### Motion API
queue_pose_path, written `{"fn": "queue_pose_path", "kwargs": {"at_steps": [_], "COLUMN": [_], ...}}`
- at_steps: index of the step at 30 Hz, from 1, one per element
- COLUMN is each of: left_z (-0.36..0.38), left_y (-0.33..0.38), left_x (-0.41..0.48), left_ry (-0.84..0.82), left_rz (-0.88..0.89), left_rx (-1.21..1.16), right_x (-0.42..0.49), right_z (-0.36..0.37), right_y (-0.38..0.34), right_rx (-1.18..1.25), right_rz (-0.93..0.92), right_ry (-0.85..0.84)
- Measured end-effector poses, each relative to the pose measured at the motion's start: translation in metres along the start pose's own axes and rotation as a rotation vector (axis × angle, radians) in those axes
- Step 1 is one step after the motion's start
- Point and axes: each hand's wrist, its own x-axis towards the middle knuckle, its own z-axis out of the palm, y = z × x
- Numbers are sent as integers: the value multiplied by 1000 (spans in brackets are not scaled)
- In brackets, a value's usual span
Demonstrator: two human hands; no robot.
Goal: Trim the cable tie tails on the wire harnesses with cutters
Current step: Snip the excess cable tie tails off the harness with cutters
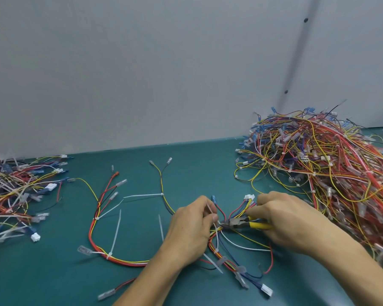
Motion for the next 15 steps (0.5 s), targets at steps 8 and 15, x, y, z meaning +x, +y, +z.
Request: {"fn": "queue_pose_path", "kwargs": {"at_steps": [8, 15], "left_z": [2, 4], "left_y": [1, -1], "left_x": [1, 1], "left_ry": [27, 10], "left_rz": [-10, 14], "left_rx": [-25, -56], "right_x": [2, 3], "right_z": [-2, -3], "right_y": [3, 4], "right_rx": [32, 57], "right_rz": [-38, -52], "right_ry": [-23, -41]}}
